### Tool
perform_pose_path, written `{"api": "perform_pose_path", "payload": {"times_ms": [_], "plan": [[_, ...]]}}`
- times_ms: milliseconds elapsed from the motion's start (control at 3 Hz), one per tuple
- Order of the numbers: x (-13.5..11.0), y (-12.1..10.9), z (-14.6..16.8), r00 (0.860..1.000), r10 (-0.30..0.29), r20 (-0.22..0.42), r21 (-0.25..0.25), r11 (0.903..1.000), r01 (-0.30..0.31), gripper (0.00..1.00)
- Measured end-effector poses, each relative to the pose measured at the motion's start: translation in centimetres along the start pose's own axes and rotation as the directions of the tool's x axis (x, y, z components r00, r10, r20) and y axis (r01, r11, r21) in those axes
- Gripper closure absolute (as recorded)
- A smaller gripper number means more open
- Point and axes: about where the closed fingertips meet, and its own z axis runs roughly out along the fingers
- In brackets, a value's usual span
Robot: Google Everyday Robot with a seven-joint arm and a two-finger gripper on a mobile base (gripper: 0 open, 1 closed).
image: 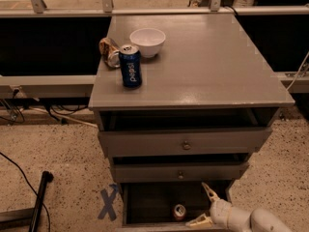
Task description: Pick coke can from bottom drawer and place on counter
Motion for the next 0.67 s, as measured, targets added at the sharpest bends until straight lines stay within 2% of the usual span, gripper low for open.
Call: {"api": "perform_pose_path", "payload": {"times_ms": [333, 667], "plan": [[2.7, -0.6, 2.1, 1.0, 0.004, -0.008, -0.012, 0.9999, -0.004, 0.17], [5.7, -0.6, 4.4, 1.0, 0.024, -0.013, -0.061, 0.9978, -0.025, 0.38]]}}
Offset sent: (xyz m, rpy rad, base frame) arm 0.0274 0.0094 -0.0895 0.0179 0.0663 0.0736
